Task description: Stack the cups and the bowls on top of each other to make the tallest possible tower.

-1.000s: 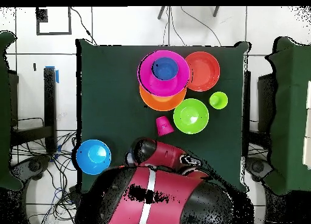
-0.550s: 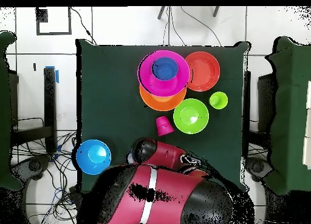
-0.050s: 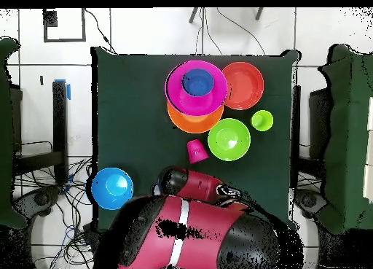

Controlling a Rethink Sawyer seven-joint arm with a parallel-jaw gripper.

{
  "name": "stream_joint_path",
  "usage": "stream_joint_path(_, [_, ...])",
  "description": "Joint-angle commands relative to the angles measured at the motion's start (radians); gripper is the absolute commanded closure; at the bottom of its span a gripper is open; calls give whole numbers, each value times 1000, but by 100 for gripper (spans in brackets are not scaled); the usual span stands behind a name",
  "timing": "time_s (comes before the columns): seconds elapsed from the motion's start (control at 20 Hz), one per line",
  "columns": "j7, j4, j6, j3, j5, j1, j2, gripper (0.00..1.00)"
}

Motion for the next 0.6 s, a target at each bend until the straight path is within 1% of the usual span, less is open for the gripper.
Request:
stream_joint_path(0.05, [-114, -107, -134, 89, -58, -48, 57, 100])
stream_joint_path(0.15, [-122, -107, -130, 97, -60, -64, 56, 100])
stream_joint_path(0.45, [-133, -98, -101, 114, -66, -86, 37, 100])
stream_joint_path(0.6, [-137, -110, -101, 119, -77, -98, 46, 100])
